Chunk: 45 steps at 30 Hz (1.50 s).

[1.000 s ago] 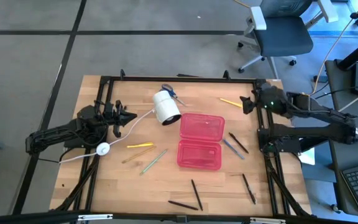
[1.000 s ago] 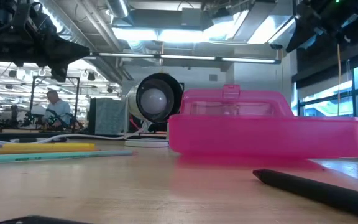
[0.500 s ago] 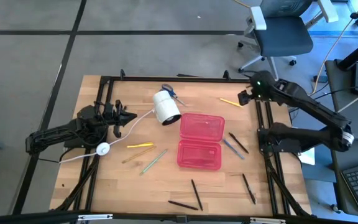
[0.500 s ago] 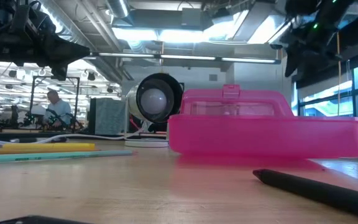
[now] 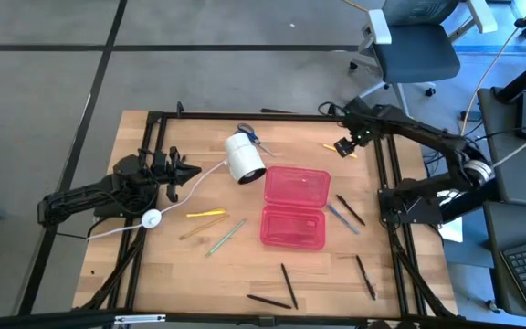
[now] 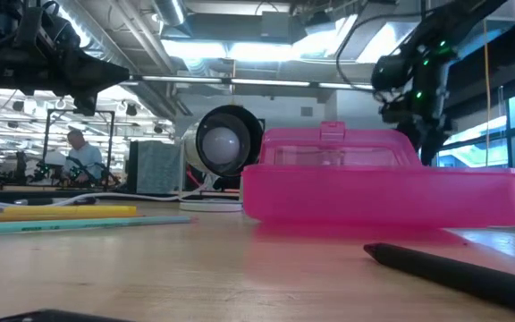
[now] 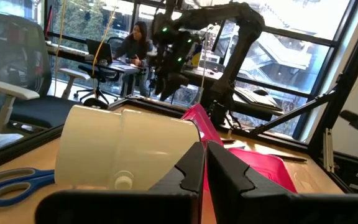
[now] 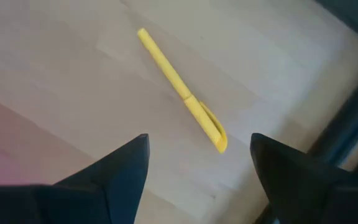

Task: Pick & place school supplies into a supply box
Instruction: Put the yellow pen into the pink supply box

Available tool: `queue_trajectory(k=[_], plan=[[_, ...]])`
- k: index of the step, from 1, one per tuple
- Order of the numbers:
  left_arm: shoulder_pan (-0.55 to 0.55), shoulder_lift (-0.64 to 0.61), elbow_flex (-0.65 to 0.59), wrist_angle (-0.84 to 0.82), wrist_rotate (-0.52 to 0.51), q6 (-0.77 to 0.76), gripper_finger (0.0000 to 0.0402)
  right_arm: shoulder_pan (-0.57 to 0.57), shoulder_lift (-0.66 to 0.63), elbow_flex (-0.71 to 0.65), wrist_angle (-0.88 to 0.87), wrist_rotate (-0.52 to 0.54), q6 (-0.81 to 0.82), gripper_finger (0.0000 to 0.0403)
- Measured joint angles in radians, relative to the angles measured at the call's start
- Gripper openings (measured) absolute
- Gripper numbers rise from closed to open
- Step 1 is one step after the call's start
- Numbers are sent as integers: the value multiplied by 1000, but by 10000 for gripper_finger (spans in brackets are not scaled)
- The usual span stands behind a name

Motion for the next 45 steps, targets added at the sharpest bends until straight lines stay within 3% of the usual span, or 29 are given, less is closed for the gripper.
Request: queue_trajectory(k=[25,38,45], plan=[[0,0,0,0,0,0,12,-9,374,4,132,-5,-46,277],[0,0,0,0,0,1,11,-7,377,2,136,-25,-42,155],[0,0,0,0,0,2,8,-7,378,0,133,-21,24,118]])
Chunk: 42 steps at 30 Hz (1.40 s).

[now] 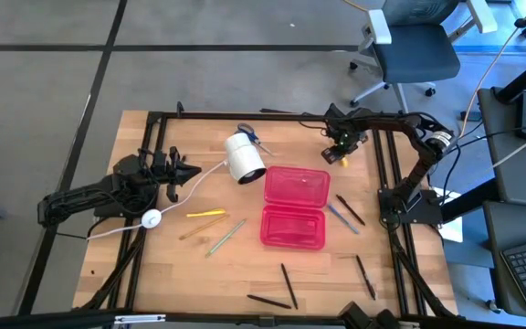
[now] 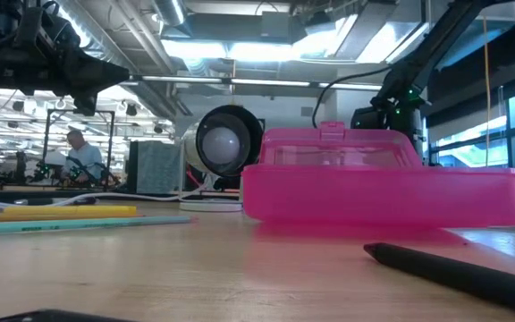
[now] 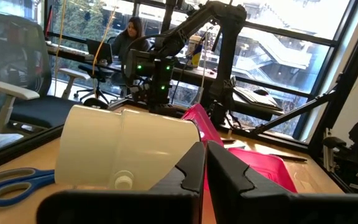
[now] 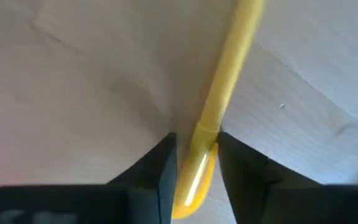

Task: Pick & place school supplies into a supply box
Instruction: Put the yellow pen into the pink supply box

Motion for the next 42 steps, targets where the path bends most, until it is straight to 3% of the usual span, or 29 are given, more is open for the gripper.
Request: queue_trajectory(k=[16,26,35,42], plan=[[0,0,0,0,0,-1,10,1,1,0,0,4,13,57],[0,0,0,0,0,0,8,-1,-43,-12,-104,31,10,51],[0,0,0,0,0,0,12,7,-315,-5,-172,85,34,50],[0,0,0,0,0,-1,12,128,-608,-4,-200,49,66,50]])
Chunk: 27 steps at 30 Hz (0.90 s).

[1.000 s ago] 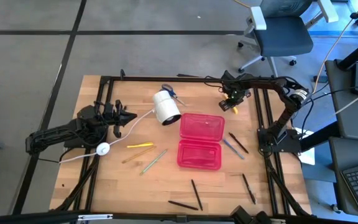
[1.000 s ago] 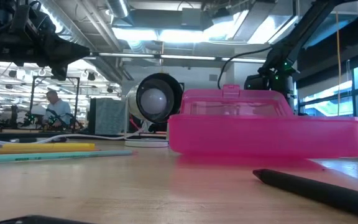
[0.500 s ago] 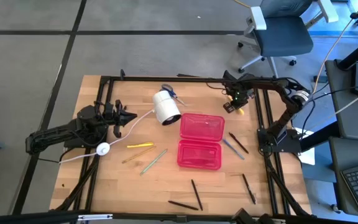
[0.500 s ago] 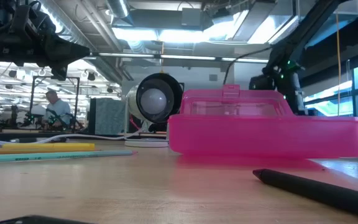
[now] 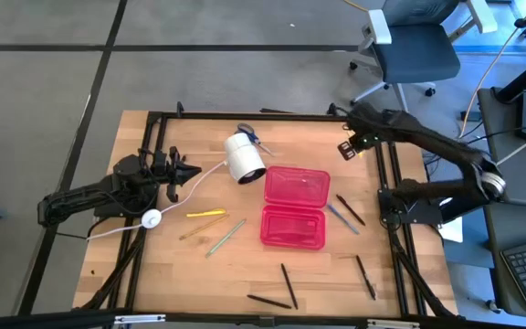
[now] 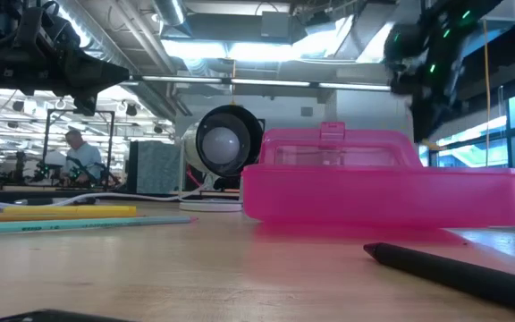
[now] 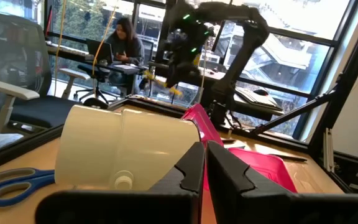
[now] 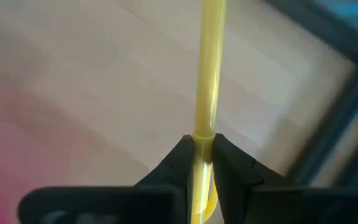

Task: Pick & place school supplies into a supply box
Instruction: Put the yellow pen into the pink supply box

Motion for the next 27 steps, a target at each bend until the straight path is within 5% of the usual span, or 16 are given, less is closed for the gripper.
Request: queue_trajectory(k=[7,13,20,27], plan=[[0,0,0,18,0,0,9,266,-188,1,111,-169,65,50],[0,0,0,24,0,-1,8,565,-163,2,274,-198,86,50],[0,0,0,24,0,0,11,848,-7,2,317,11,153,49],[0,0,0,24,0,0,10,987,223,2,352,102,210,49]])
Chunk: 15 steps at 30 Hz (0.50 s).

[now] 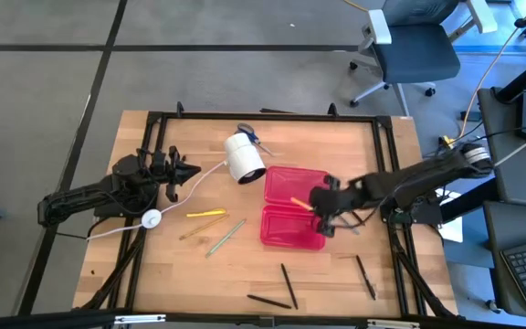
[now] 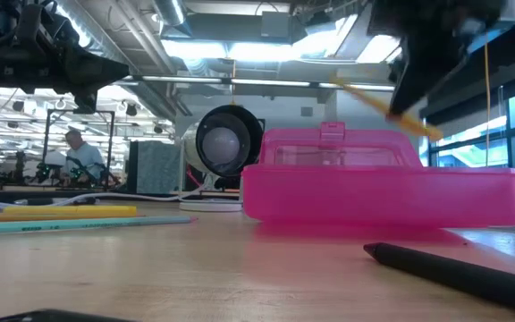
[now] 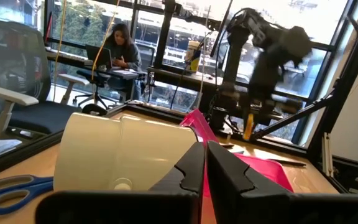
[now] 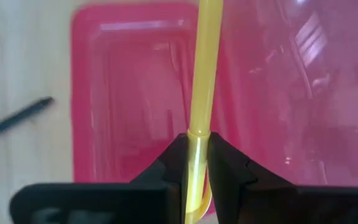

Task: Pick & place school supplies into a supply box
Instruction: Put the yellow pen into the pink supply box

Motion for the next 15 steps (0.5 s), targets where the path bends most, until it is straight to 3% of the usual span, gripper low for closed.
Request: queue_trajectory(k=[7,15], plan=[[0,0,0,0,0,0,8,45,209,0,121,-47,0,59],[0,0,0,0,0,0,12,44,310,1,186,-50,1,61]])
